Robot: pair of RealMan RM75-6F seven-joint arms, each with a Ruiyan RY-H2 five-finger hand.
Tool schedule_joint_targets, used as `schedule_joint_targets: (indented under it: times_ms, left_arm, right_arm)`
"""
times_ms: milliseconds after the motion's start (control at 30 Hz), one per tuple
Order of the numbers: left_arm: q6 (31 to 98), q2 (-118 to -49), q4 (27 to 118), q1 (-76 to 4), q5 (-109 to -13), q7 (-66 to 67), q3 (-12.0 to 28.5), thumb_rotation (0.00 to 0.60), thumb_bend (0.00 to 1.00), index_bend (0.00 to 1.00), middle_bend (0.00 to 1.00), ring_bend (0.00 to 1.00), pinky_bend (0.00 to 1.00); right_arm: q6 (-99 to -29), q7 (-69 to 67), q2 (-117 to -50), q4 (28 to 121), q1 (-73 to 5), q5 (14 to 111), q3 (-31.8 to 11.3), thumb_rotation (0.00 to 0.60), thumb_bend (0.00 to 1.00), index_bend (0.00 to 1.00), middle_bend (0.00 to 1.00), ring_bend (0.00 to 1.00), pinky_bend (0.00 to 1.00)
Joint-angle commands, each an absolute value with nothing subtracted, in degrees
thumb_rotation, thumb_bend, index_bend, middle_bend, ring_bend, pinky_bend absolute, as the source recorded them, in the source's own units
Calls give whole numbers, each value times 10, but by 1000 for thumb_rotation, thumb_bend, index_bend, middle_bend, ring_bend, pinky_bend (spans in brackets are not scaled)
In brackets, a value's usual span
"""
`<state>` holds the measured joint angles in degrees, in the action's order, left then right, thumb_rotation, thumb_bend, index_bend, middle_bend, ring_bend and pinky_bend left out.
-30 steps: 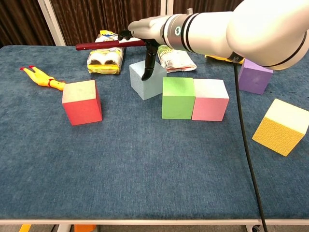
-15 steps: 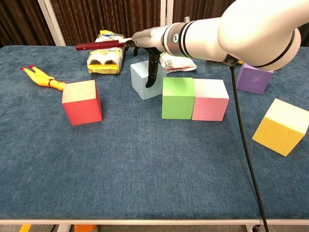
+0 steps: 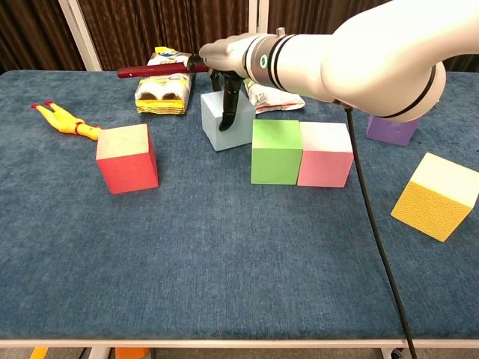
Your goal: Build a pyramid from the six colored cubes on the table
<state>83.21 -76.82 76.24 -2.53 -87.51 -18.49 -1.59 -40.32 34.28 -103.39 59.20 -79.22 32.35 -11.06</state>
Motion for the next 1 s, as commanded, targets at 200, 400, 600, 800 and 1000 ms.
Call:
schedule_joint_targets:
  times_ms: [200,400,600,800,1000]
  left_arm:
    - [830,-768,764,-27,-874,-185,-15,600,0,90,29,0,39]
    - [831,-769,766,-28,-879,-182,-15,600,0,93,29,0,39]
    - [832,-768,770,-30,-883,-179,-16,600,0,93,29,0,39]
    - [829,-770,772,-32,-883,-177,-16,600,0,93,29,0,39]
    - [825,-771,773,-35,-884,-175,-17,600,0,93,29,0,39]
  right_arm:
    - [-487,324,-963,702,-760,385,-146,600,46,0,526,94,0]
    - [-566,364,-837,886,-711,378,-147,600,47,0,532,94,0]
    - [-613,413,-753,992,-663,336,-106,600,51,0,538,94,0]
    - [-617,400,-713,1025,-616,326,-72,600,58,0,551,93,0]
    - [-633,372,-721,1029,-574,343,-51,600,59,0,555,93,0]
